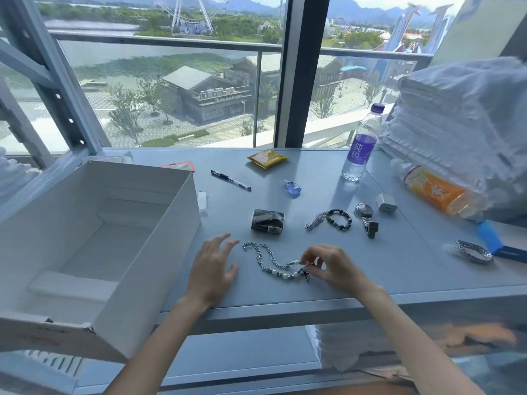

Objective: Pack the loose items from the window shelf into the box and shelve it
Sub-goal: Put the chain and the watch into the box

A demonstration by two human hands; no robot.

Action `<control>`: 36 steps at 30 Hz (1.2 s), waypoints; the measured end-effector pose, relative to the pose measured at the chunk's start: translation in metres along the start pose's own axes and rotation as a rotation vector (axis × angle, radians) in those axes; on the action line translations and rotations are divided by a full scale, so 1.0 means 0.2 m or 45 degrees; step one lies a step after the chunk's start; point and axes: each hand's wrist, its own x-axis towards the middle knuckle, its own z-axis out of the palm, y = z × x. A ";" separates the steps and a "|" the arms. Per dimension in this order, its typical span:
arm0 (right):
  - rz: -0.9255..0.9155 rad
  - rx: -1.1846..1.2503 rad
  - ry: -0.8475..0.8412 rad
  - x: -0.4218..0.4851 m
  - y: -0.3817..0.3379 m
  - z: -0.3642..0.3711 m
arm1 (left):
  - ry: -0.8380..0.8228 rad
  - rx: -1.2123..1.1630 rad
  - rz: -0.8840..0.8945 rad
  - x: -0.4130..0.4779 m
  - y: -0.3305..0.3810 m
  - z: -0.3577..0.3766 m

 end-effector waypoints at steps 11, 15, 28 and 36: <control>-0.091 0.033 -0.378 0.36 -0.11 0.04 | -0.175 -0.063 0.053 -0.03 0.05 -0.06; -0.274 -0.246 -0.523 0.51 -0.19 0.08 | -0.073 -0.021 0.097 -0.11 0.04 -0.16; -0.190 -0.533 -0.839 0.59 -0.36 0.09 | 0.239 0.328 0.262 -0.27 0.12 -0.49; -0.247 -0.156 -0.534 0.64 -0.69 -0.26 | 0.454 0.335 0.054 -0.41 0.16 -0.78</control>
